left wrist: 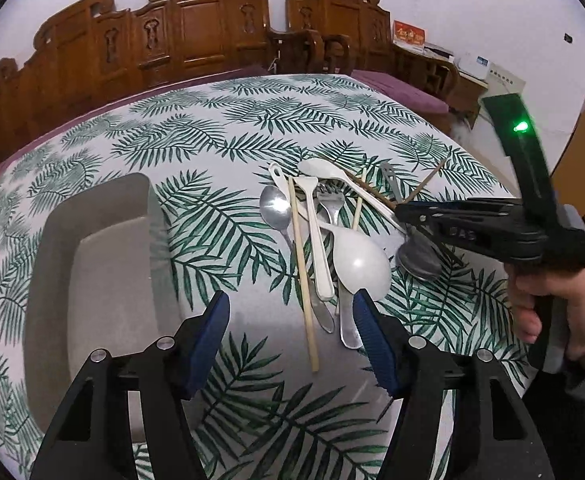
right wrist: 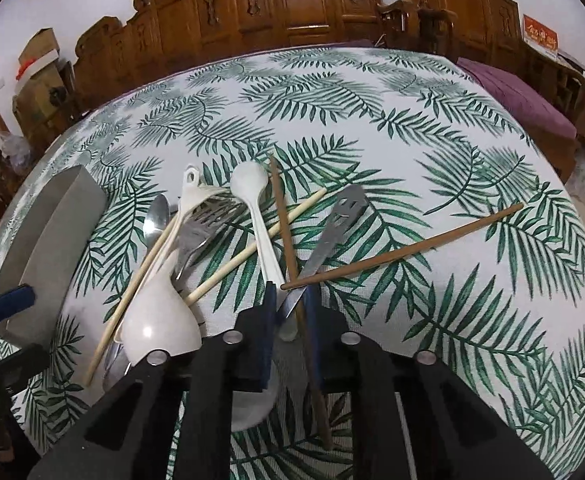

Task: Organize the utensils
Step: 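Reach the right tool into the utensil pile and grasp a wooden chopstick, then grasp a second wooden chopstick with the left tool while the right tool lifts its chopstick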

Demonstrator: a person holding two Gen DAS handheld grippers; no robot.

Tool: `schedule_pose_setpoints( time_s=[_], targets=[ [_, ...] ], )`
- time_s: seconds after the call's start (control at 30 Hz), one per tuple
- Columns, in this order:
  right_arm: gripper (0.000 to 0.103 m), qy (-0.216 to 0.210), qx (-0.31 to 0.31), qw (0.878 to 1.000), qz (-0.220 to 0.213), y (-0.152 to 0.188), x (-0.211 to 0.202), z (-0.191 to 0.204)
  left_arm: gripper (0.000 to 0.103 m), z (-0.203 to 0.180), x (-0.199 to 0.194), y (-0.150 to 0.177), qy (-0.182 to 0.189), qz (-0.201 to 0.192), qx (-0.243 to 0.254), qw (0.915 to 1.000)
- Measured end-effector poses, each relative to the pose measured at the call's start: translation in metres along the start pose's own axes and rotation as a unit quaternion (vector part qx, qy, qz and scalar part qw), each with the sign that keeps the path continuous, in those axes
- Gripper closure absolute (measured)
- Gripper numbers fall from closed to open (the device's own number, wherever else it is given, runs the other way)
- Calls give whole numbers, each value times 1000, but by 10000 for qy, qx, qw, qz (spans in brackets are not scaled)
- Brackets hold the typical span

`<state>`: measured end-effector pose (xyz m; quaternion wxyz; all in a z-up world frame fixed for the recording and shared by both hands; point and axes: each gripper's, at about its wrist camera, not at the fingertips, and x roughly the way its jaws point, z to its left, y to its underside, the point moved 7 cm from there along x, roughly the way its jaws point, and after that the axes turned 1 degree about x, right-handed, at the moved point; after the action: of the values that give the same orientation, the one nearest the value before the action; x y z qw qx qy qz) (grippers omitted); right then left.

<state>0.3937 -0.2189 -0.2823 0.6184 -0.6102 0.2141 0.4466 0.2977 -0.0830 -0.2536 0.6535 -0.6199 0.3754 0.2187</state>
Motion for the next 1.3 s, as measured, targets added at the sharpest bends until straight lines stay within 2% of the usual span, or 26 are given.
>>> schedule_pose_setpoints(
  time_s=[0.2,0.33,0.47,0.5,0.53,0.63,0.8,0.87,0.9,0.93,0.97,1.03,1.13,1.3],
  targets=[
    [89,-95,230,9997,-59,1,-7,-9,42,1,5,1,169,-31,-126,9998],
    [89,-16,207,9998,-36,0,-5,-9,42,2,3,0,152,-59,-105,9998],
    [87,103,316,9991,-273,-9,-16,-19,42,6,0,-3,108,-123,-121,9998],
    [78,181,353,9987,-304,-11,-17,-23,42,7,0,-4,98,-134,-132,9998],
    [64,354,394,9980,-344,-14,-16,-30,42,8,0,-5,93,-140,-161,9997],
    [46,721,517,9953,-381,-20,-10,-47,42,9,3,-7,121,-123,-231,9996],
    [45,1168,917,9889,-98,-21,11,-77,42,10,8,-5,83,-80,-264,9996],
    [48,1310,861,9876,-84,-22,12,-79,42,9,8,-5,67,-81,-239,9997],
    [54,1416,817,9865,-72,-21,12,-80,42,8,9,-4,47,-83,-222,9997],
    [65,1479,776,9859,-62,-21,11,-81,42,8,9,-3,28,-71,-211,9997],
    [69,1493,728,9861,-61,-20,10,-81,42,8,10,-2,27,-59,-212,9998],
    [90,1474,687,9867,-64,-19,7,-83,46,8,12,-1,25,-24,-208,9998],
    [97,1343,754,9880,-79,-18,6,-85,49,6,15,1,28,13,-198,9998],
    [97,1154,656,9911,-122,-20,4,-73,53,3,18,4,26,52,-135,9999]
  ],
)
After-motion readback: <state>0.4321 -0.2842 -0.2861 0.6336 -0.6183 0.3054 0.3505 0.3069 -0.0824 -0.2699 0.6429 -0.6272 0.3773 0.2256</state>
